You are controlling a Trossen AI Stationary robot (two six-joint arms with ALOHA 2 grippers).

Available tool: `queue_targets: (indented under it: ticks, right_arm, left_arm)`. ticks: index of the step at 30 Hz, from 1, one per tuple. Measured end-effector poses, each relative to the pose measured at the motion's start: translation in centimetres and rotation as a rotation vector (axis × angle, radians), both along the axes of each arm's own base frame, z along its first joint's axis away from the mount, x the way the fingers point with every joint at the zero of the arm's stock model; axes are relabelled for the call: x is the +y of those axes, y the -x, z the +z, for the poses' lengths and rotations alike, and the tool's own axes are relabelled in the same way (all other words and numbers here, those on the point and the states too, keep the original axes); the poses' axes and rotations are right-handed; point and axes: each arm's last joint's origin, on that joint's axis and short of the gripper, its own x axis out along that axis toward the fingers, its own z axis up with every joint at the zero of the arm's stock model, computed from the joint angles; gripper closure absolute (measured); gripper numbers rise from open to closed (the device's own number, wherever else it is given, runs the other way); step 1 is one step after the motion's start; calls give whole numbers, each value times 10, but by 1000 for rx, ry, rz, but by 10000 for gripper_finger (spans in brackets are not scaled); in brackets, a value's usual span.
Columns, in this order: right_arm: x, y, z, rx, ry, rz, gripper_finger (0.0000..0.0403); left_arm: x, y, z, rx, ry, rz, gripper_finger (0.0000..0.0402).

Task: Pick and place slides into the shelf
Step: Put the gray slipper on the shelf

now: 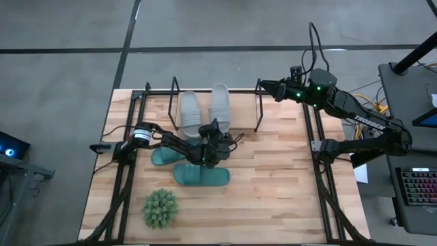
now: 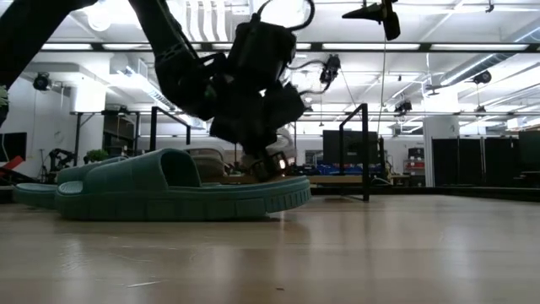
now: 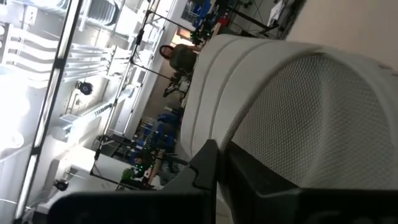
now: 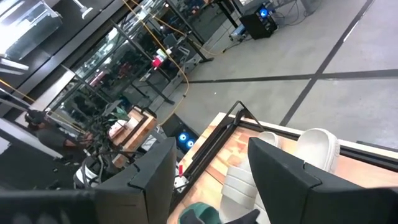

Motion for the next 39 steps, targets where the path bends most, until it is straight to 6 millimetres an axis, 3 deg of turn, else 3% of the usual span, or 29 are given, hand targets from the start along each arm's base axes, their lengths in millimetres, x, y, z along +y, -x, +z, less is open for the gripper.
queue_targets:
  ticks: [28,39]
  right_arm:
    - [0,0,-1,15,17,3,211]
    - [0,0,-1,12,10,2,211]
  left_arm:
    - [7,26,-26,89,-5,15,401]
    - [12,26,-11,27,-1,26,402]
